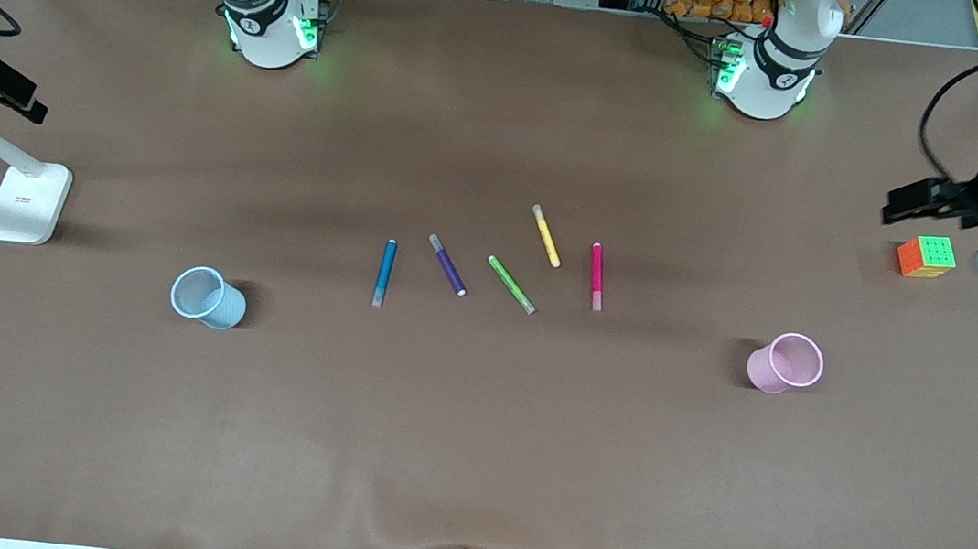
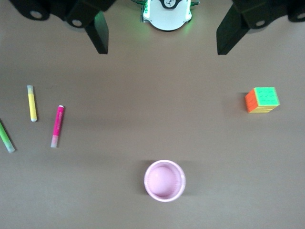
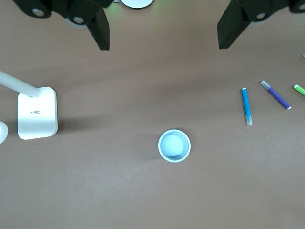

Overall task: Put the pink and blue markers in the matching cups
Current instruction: 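Move the left gripper toward the pink marker while the right gripper reaches out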

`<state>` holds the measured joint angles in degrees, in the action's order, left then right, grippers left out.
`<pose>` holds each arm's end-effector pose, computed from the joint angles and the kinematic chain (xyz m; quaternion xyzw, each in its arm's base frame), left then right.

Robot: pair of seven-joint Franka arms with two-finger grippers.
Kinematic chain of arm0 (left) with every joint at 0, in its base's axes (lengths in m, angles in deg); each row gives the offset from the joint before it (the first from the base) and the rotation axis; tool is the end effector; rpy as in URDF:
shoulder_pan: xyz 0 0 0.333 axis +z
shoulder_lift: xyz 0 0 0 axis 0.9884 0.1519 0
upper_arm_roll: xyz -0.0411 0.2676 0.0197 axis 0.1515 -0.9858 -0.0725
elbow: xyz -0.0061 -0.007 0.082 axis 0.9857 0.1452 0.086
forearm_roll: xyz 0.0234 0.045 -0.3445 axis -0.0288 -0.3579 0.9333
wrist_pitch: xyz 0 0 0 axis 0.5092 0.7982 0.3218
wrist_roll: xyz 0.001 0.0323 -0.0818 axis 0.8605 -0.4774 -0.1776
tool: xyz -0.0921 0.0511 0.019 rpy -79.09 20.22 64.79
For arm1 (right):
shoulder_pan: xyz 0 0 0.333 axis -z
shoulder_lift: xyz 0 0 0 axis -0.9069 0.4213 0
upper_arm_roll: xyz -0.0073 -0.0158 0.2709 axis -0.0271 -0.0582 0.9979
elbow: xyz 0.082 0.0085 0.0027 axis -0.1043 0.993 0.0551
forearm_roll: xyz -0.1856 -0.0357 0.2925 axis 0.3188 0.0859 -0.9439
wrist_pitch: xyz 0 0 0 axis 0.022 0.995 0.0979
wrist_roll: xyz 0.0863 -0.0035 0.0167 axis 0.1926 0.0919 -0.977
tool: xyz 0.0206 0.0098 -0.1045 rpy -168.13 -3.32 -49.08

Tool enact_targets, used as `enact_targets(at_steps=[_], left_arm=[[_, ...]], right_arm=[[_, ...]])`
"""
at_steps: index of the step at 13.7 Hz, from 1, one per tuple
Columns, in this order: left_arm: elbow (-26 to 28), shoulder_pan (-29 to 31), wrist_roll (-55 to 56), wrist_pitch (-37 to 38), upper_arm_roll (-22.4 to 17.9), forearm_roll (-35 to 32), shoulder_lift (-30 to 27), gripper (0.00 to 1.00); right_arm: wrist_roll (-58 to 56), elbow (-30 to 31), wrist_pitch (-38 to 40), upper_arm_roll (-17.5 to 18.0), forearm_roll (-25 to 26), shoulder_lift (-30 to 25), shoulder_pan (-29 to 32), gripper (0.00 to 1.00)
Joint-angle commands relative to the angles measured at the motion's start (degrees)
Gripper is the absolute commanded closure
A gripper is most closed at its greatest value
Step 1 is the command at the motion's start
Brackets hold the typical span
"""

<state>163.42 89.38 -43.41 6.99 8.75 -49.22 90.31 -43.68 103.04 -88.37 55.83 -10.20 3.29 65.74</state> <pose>0.5074 -0.0467 0.5324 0.9942 0.0111 -0.1070 0.0026 0.4897 -0.0287 0.6001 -0.9971 0.0602 0.0403 0.0225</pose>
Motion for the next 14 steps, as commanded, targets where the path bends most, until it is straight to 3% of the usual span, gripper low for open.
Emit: enact_targets(at_steps=[1, 14], left_arm=[[-2.4, -3.6, 2.8, 1.3, 0.4, 1.6, 6.4, 0.0], [3.5, -9.0, 6.2, -15.1, 0.5, 2.6, 21.1, 0.0]], right_arm=[[0.5, -0.7, 0.9, 0.7, -0.1, 0.0, 0.1, 0.0], [0.4, 0.1, 1.3, 0.6, -1.7, 2.0, -4.3, 0.0]])
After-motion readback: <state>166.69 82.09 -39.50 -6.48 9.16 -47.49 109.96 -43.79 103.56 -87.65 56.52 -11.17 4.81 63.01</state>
